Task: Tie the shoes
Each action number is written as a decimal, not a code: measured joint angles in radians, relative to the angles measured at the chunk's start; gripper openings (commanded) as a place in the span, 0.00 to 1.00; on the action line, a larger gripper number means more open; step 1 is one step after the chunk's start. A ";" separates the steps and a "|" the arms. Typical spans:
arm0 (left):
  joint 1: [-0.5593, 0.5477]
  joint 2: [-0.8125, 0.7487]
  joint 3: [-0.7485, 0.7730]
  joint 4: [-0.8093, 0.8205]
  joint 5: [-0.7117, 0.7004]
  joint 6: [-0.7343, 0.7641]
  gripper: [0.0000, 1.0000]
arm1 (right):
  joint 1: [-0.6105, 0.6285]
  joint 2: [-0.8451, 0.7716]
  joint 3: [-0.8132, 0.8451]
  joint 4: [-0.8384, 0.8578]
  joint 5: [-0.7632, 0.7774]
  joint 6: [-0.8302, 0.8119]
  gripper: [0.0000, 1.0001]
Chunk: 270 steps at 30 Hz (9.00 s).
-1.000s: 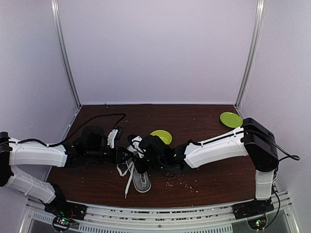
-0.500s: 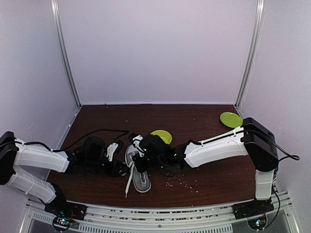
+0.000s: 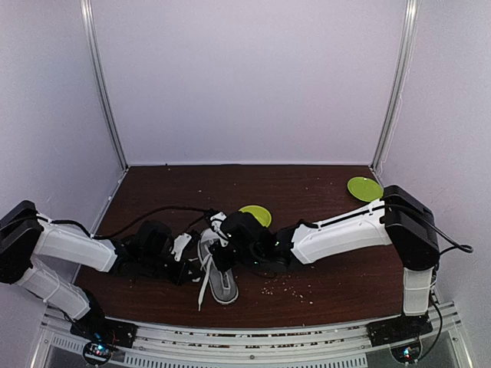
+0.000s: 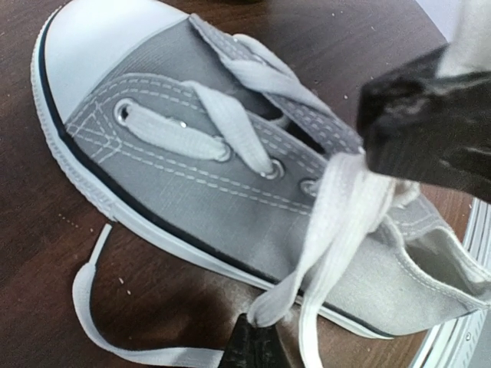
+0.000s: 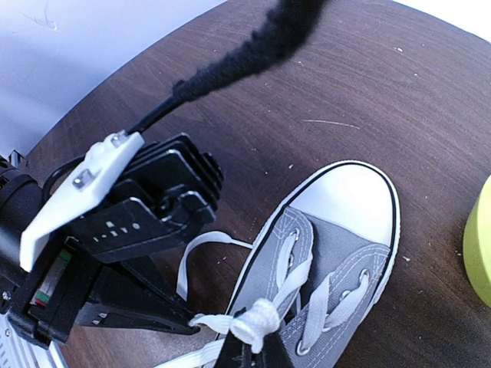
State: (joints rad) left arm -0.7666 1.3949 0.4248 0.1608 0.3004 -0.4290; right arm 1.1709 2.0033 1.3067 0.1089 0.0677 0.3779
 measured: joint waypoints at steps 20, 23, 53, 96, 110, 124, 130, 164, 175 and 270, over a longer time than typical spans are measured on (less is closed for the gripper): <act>-0.103 -0.238 0.161 -0.262 0.243 -0.445 0.34 | -0.013 0.000 0.000 0.000 -0.043 0.027 0.00; -0.113 -0.242 0.179 -0.224 0.293 -0.468 0.44 | -0.013 0.000 0.000 0.000 -0.046 0.033 0.00; 0.104 -0.040 0.181 0.080 0.119 -0.389 0.42 | -0.019 0.001 -0.031 0.098 -0.116 0.037 0.00; 0.095 -0.013 0.109 0.163 0.157 -0.463 0.00 | 0.126 -0.150 0.031 -0.329 0.026 -0.018 0.64; 0.101 -0.017 0.101 0.164 0.137 -0.455 0.00 | 0.178 0.072 0.263 -0.486 0.038 -0.105 0.58; 0.097 -0.054 0.100 0.166 0.133 -0.457 0.00 | 0.177 0.130 0.293 -0.452 -0.016 -0.234 0.60; 0.097 -0.028 0.098 0.193 0.142 -0.465 0.00 | 0.174 0.145 0.275 -0.483 0.005 -0.252 0.58; 0.159 0.038 0.038 0.256 0.189 -0.428 0.00 | 0.101 0.187 0.329 -0.548 -0.123 -0.189 0.40; 0.129 0.034 0.032 0.312 0.231 -0.454 0.00 | 0.107 0.095 0.223 -0.508 -0.114 -0.201 0.47; 0.198 0.067 -0.054 0.506 0.338 -0.615 0.00 | 0.113 0.143 0.198 -0.428 -0.075 0.226 0.00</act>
State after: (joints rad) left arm -0.5686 1.4620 0.3710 0.6666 0.6380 -1.0443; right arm 1.2842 2.1464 1.5047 -0.3195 -0.0071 0.6037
